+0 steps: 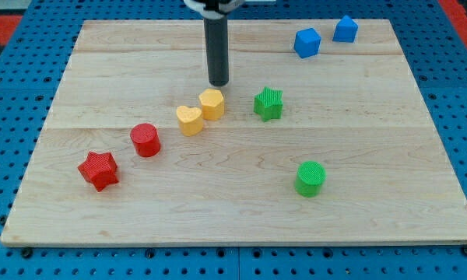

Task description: Move your arm towards the blue cube

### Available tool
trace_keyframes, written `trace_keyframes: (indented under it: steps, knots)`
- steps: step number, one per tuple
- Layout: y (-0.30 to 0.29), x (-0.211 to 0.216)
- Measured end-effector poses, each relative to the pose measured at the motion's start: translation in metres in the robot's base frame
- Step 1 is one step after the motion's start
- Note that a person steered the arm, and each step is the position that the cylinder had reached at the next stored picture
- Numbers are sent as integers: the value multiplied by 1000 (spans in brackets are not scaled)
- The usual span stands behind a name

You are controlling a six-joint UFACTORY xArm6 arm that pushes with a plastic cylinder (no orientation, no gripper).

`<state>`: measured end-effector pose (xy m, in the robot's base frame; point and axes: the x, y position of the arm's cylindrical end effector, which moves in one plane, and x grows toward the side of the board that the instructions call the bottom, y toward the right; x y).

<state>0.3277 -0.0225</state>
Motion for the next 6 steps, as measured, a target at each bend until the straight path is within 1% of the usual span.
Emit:
trace_keyframes:
  steps: [1, 2, 3, 4, 5, 6]
  knots:
    - [25, -48]
    - [39, -81]
    - [96, -115]
    - [149, -113]
    - [163, -93]
    - [144, -79]
